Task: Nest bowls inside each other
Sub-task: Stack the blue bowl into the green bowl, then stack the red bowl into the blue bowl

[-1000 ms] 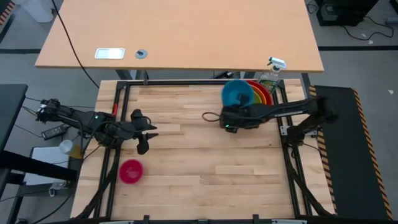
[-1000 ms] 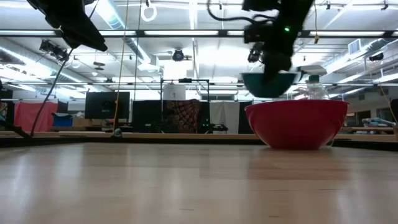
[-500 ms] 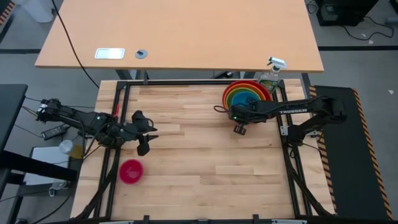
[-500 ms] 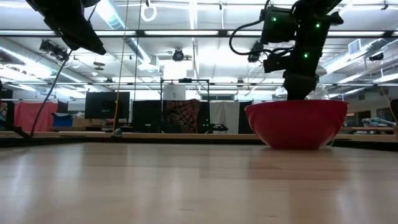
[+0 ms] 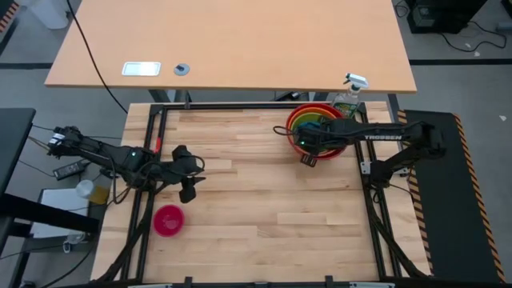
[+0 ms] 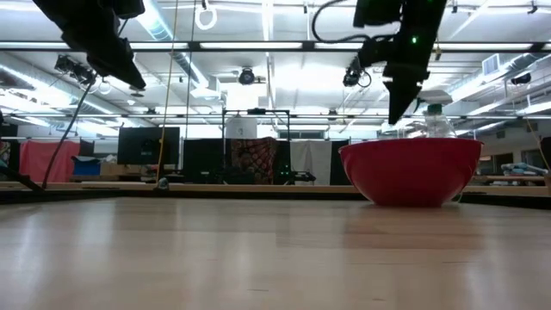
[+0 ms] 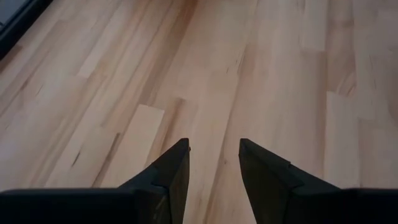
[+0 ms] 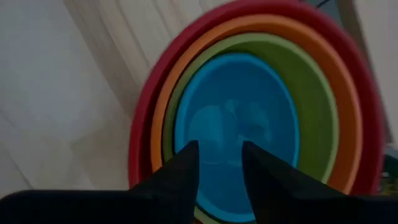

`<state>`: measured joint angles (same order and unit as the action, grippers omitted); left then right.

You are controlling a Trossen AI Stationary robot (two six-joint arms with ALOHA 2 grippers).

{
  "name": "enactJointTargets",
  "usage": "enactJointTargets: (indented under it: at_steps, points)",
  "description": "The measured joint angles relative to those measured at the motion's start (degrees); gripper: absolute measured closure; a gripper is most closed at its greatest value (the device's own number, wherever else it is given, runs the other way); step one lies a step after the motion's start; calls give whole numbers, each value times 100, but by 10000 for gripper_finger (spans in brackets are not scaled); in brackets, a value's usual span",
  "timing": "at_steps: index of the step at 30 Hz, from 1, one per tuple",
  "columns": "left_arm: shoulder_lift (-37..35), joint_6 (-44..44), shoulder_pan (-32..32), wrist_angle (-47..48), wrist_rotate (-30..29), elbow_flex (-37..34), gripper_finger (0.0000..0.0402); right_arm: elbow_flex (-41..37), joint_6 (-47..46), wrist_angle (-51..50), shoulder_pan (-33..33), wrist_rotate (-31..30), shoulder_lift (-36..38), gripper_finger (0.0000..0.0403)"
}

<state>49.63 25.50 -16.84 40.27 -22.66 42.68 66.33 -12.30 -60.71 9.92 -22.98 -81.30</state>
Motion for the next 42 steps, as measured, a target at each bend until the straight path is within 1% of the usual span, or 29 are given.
enactJointTargets:
  at_steps: [4,9,12,15,17,20,24,27,32,36,39,42]
  points:
    - [-3,-1,0,81,132,0,259,111,22,-117,-93,-265,-5,275]
    - [-7,144,0,272,679,0,259,74,-293,-115,-184,-278,-11,275]
    - [-6,275,22,467,1077,0,259,110,-519,11,-505,-316,-9,275]
    - [150,302,108,689,1522,4,259,118,-495,562,-957,-331,-13,275]
    - [351,259,133,847,1770,4,259,120,-399,992,-1270,-312,-78,275]
    - [828,34,80,994,2254,4,259,120,-304,1365,-1623,-473,-188,275]
    - [1514,-207,-128,1302,3045,63,259,122,-257,1678,-1848,-484,-393,275]
    - [1899,-445,-364,1540,3378,145,259,124,-247,1742,-1933,-453,-610,275]
    - [2276,-774,-763,1942,3379,281,259,122,-126,1757,-1970,-389,-977,275]
    - [2538,-874,-1001,2249,2986,282,259,122,-34,1902,-1968,-278,-1154,275]
    - [2833,-1032,-1119,2282,2698,282,259,122,39,2075,-1965,-249,-1189,275]
    - [3163,-1181,-1170,2125,2449,282,259,120,81,2175,-1965,-163,-1182,275]
